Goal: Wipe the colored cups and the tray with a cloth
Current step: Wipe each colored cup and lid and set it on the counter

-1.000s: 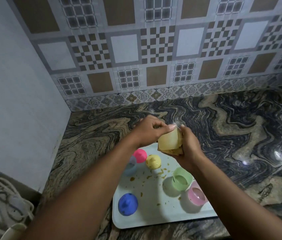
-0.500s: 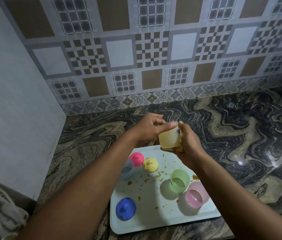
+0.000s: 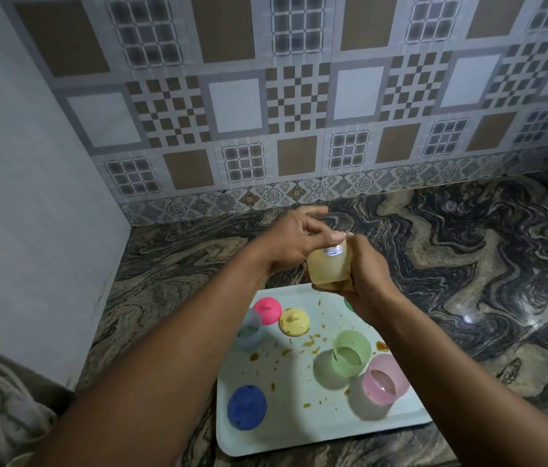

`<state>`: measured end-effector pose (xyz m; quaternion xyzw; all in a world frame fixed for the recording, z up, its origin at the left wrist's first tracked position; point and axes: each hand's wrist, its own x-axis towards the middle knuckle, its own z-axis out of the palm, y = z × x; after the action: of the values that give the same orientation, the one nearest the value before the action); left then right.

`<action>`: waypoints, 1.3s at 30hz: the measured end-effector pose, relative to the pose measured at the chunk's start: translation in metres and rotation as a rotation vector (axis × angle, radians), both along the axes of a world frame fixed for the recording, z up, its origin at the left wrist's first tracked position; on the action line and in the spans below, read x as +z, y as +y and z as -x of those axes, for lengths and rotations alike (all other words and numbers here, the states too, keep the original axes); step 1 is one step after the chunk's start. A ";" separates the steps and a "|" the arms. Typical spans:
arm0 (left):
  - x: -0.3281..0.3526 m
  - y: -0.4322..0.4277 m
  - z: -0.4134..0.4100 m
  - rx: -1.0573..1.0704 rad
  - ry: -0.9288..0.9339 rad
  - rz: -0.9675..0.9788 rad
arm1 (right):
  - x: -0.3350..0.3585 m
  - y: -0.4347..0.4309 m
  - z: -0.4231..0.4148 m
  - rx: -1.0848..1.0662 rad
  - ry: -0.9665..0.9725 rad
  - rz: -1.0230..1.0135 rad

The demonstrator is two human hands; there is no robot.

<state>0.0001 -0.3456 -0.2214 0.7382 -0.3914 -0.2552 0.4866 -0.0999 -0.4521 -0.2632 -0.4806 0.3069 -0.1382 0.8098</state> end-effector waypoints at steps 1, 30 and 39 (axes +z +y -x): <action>0.000 0.001 0.001 -0.023 0.040 0.041 | 0.001 0.002 0.001 0.079 -0.005 -0.114; -0.024 -0.018 0.008 0.396 -0.064 0.201 | 0.020 -0.030 -0.020 -0.118 -0.017 -0.144; -0.016 -0.024 -0.007 0.342 -0.018 0.115 | 0.025 -0.044 -0.045 -0.112 -0.042 0.336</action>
<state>0.0073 -0.3695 -0.2371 0.7673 -0.2784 -0.1391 0.5607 -0.0553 -0.4965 -0.2385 -0.5884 0.2889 -0.2424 0.7152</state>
